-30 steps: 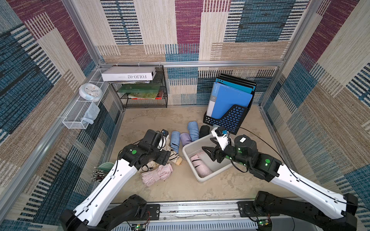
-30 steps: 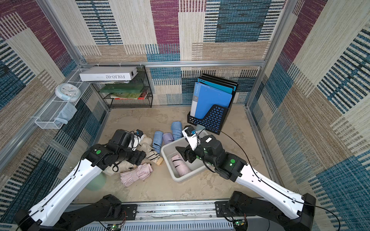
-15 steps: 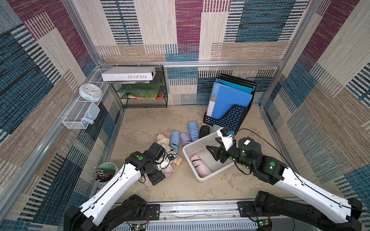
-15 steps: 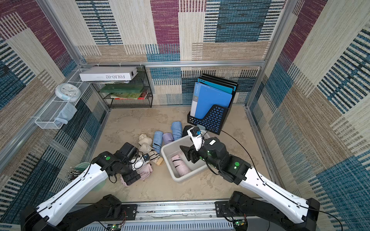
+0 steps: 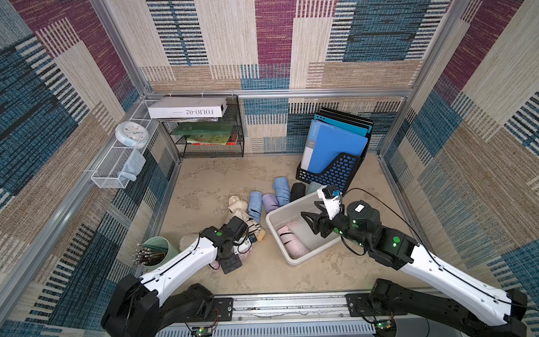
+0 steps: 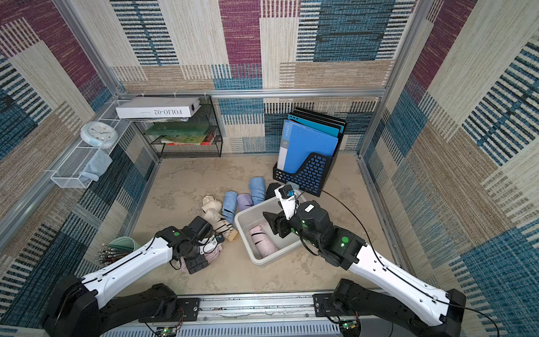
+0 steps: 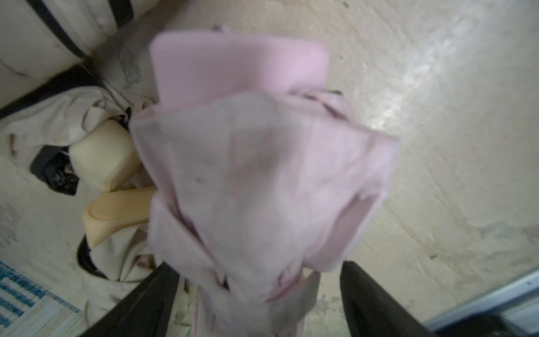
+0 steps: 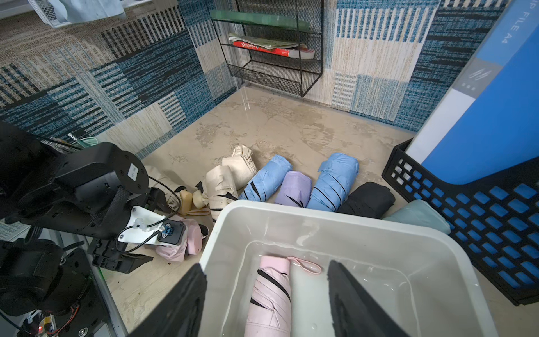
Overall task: Put the umbrella into the storage box
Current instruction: Pick up the umbrella from the center of the board.
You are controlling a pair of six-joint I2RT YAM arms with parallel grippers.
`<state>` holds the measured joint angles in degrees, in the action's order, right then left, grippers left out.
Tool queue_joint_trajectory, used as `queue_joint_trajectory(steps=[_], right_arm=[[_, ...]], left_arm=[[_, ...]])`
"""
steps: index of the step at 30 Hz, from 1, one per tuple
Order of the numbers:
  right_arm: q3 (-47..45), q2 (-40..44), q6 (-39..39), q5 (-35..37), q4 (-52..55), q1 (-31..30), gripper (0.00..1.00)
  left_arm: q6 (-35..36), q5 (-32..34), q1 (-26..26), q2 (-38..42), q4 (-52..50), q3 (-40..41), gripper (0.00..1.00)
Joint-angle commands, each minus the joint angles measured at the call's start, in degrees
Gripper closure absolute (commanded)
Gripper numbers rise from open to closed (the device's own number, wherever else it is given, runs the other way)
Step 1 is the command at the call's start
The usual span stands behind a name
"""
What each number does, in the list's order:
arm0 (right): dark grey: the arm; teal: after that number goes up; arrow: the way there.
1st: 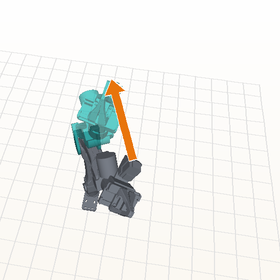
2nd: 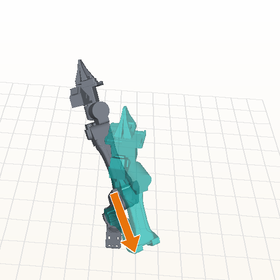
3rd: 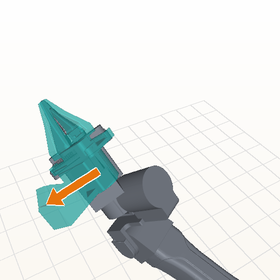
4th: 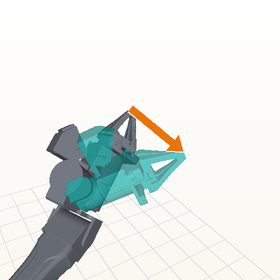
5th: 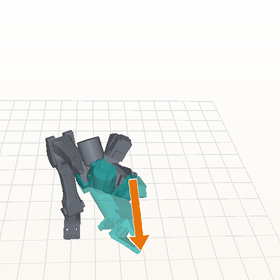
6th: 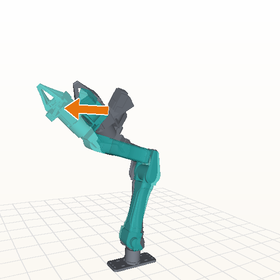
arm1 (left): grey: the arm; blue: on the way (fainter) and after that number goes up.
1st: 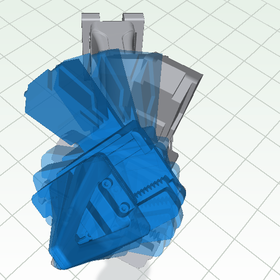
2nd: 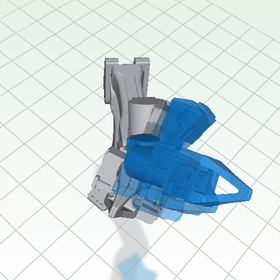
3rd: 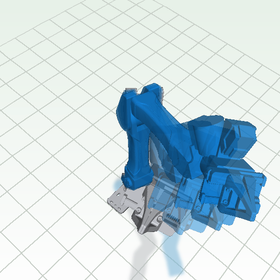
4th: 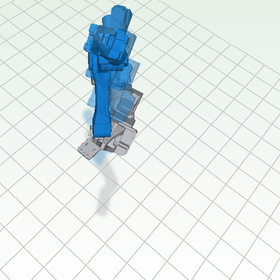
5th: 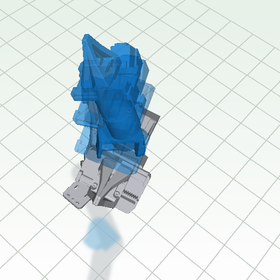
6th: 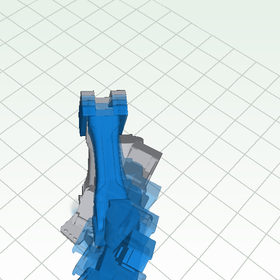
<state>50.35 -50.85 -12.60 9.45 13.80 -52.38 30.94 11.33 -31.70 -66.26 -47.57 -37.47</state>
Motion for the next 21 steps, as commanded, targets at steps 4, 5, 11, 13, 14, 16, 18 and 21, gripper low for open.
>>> queue_joint_trajectory(steps=[4, 5, 11, 13, 14, 16, 18, 21], right_arm=[[-0.38, 0.49, -1.02, 1.09, -1.0, 0.0, 0.3], [-0.42, 0.55, -0.94, 1.17, -1.06, 0.0, 0.3], [-0.46, 0.93, -0.47, 1.44, -0.89, 0.0, 0.3], [-0.38, 1.27, -0.45, 1.62, -0.56, 0.0, 0.3], [-0.51, 1.52, -0.41, 1.73, -0.53, -0.03, 0.3], [-0.59, 2.04, -0.49, 1.95, -0.22, 0.0, 0.3], [-0.82, 2.58, -0.5, 2.15, -0.1, -0.02, 0.3], [-1.08, 3.38, -0.53, 2.42, 0.18, 0.0, 0.3]], left_arm=[[2.06, 1.42, -0.03, -2.63, 6.25, 1.34, 0.14], [2.11, 1.26, -0.04, -3.15, 6.57, 1.44, 0.16], [1.78, 0.19, -0.05, -6.79, 7.93, 1.53, 0.24], [1.85, 0.01, -0.04, -7.71, 8.2, 1.53, 0.29], [1.7, -0.06, -0.07, -8.09, 8.18, 1.4, 0.32], [1.67, -0.08, -0.05, -8.36, 7.98, 1.11, 0.38], [1.67, -0.17, -0.05, -8.28, 7.61, 0.92, 0.43], [1.35, -0.6, -0.09, -7.59, 6.51, 0.68, 0.5]])
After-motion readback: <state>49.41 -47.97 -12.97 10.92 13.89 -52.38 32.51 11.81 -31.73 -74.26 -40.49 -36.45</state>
